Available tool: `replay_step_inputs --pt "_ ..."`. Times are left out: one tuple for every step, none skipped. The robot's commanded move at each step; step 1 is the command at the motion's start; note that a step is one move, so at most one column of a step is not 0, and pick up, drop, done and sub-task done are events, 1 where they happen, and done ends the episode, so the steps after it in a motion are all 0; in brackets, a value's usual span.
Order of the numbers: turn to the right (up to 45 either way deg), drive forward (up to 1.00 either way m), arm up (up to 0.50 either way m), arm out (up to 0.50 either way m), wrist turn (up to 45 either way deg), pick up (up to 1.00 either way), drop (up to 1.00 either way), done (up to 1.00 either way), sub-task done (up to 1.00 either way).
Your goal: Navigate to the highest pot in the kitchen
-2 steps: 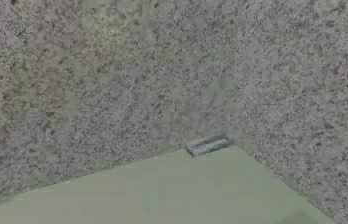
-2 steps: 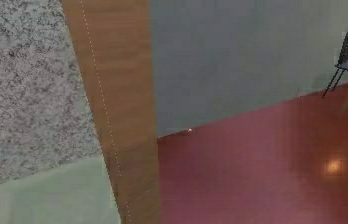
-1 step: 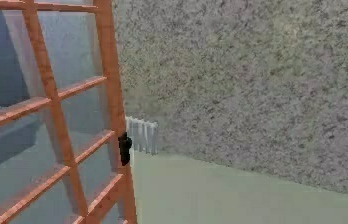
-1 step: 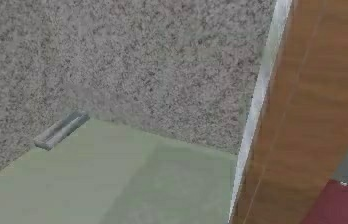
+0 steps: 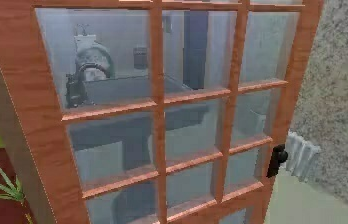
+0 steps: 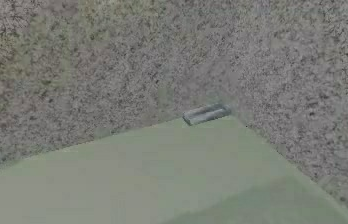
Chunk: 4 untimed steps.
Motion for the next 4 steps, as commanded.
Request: replay_step_inputs --pt "-21.0 0.00 0.00 0.00 0.0 0.00 0.00 0.00 0.00" --pt "-3.0 0.00 0.00 0.00 0.0 0.00 0.00 0.00 0.00" --pt "0.0 0.05 0.00 0.00 0.0 0.00 0.00 0.00 0.00" --pt "45.0 0.00 0.00 0.00 0.0 0.00 0.00 0.00 0.00"
